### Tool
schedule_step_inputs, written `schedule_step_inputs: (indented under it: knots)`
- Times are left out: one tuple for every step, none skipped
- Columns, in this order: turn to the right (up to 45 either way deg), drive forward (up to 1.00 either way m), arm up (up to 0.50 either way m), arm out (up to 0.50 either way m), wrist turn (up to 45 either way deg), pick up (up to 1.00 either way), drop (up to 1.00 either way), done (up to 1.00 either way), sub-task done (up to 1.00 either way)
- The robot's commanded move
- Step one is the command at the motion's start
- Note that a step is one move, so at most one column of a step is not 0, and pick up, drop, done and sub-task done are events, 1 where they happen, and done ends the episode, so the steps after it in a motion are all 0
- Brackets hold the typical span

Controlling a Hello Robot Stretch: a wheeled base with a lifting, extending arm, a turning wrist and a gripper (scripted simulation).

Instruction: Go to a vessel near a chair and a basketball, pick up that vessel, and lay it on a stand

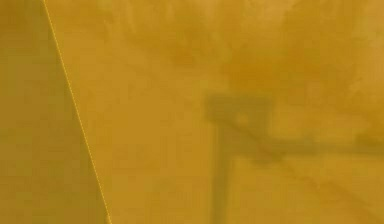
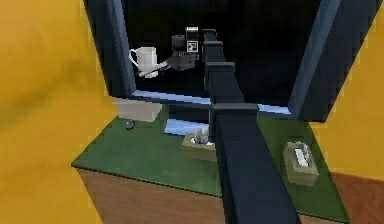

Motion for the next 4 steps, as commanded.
schedule_step_inputs:
  knots:
    - [0.0,0.0,0.0,0.0,45.0,0.0,0.0,0.0,0.0]
    - [0.0,0.0,0.0,0.0,0.0,0.0,1.0,0.0,0.0]
    - [0.0,0.0,0.0,-0.1,0.0,0.0,0.0,0.0,0.0]
    - [0.0,0.0,0.0,0.0,0.0,0.0,0.0,1.0,0.0]
